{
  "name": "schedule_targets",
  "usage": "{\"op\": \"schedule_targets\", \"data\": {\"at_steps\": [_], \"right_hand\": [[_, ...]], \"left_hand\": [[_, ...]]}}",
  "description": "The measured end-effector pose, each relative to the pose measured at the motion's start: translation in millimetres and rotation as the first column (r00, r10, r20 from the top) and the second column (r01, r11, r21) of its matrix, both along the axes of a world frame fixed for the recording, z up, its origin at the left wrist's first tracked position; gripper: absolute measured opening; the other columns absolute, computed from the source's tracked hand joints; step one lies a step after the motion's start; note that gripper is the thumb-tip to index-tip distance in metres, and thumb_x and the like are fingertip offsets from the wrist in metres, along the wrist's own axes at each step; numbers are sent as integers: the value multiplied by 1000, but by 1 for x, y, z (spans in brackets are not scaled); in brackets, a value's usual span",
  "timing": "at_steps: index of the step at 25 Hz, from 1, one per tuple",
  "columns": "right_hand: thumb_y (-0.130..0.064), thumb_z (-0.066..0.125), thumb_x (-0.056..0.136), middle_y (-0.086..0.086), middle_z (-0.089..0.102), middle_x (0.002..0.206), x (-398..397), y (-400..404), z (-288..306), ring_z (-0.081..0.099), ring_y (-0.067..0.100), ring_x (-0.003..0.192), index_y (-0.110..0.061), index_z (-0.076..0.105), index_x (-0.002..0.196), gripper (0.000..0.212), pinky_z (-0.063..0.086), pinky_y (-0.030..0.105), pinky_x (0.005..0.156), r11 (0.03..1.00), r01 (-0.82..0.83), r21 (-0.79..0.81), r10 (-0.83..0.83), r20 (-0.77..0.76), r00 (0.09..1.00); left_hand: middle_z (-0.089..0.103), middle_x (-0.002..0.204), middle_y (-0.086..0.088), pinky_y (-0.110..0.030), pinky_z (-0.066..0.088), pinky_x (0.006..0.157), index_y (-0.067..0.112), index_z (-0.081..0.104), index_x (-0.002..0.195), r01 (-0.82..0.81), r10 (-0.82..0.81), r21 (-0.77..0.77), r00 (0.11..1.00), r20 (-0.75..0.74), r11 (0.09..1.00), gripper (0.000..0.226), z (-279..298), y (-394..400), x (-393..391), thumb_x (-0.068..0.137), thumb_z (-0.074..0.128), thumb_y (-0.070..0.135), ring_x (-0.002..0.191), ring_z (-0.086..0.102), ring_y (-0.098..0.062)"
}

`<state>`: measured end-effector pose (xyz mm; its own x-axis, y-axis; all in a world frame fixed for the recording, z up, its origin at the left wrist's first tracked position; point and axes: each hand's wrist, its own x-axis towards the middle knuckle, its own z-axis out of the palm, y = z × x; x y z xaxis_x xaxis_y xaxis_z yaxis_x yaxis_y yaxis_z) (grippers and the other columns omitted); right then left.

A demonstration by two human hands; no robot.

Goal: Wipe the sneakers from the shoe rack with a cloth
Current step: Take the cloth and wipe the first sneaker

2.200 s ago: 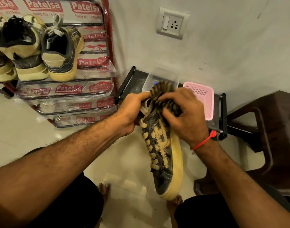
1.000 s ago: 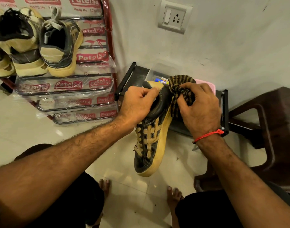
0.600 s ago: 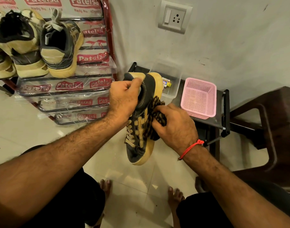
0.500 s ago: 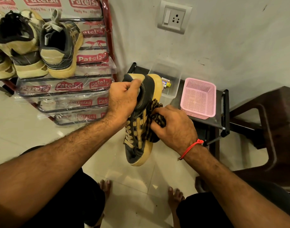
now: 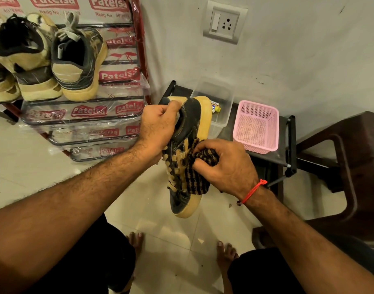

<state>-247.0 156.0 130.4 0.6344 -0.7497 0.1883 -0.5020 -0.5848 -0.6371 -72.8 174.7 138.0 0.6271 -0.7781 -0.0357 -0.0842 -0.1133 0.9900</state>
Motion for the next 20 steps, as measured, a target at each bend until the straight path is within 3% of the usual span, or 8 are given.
{"op": "schedule_targets", "data": {"at_steps": [6, 9, 11, 15, 20], "right_hand": [[-37, 58, 85, -3, 71, 100, -3, -9, -2, 65, 9, 93, -17, 72, 105, 32, 57, 31, 85, 982, 174, -72, -149, 271, 951], [-29, 62, 88, -3, 68, 100, -6, -20, -2, 62, 8, 94, -14, 70, 107, 26, 51, 17, 88, 946, 298, -129, -237, 351, 906], [-25, 64, 88, -4, 67, 101, -7, -25, -1, 61, 7, 94, -14, 70, 108, 23, 51, 17, 88, 927, 347, -143, -271, 386, 882], [-31, 62, 87, 0, 69, 102, 1, -9, -10, 64, 9, 95, -14, 70, 107, 28, 57, 29, 86, 970, 223, -96, -178, 338, 924], [-46, 58, 79, -6, 72, 96, 11, 9, -19, 67, 9, 89, -22, 74, 100, 36, 60, 38, 76, 998, 56, 36, -62, 187, 980]], "left_hand": [[58, 70, -17, -34, 42, 57, -17, 63, 85, 74, -74, 52, 997, 4, 996, 50, 1, 2, -9, 100, 58, 30, 64, 55, -28], [65, 68, -16, -31, 47, 54, -10, 67, 80, 162, -163, 99, 987, 2, 982, 46, 2, 6, -16, 100, 58, 31, 62, 63, -28], [72, 73, -14, -34, 54, 59, -3, 71, 80, 203, -207, 126, 978, 13, 971, 43, 3, 8, -22, 100, 59, 33, 66, 71, -29], [65, 72, -15, -31, 47, 55, -5, 68, 77, 60, -55, 92, 997, -57, 994, 43, 4, 5, -14, 99, 59, 32, 65, 63, -28], [62, 73, -14, -32, 48, 56, 8, 69, 74, -97, 107, 81, 985, -135, 992, 35, 4, 1, 9, 96, 61, 34, 63, 61, -23]]}}
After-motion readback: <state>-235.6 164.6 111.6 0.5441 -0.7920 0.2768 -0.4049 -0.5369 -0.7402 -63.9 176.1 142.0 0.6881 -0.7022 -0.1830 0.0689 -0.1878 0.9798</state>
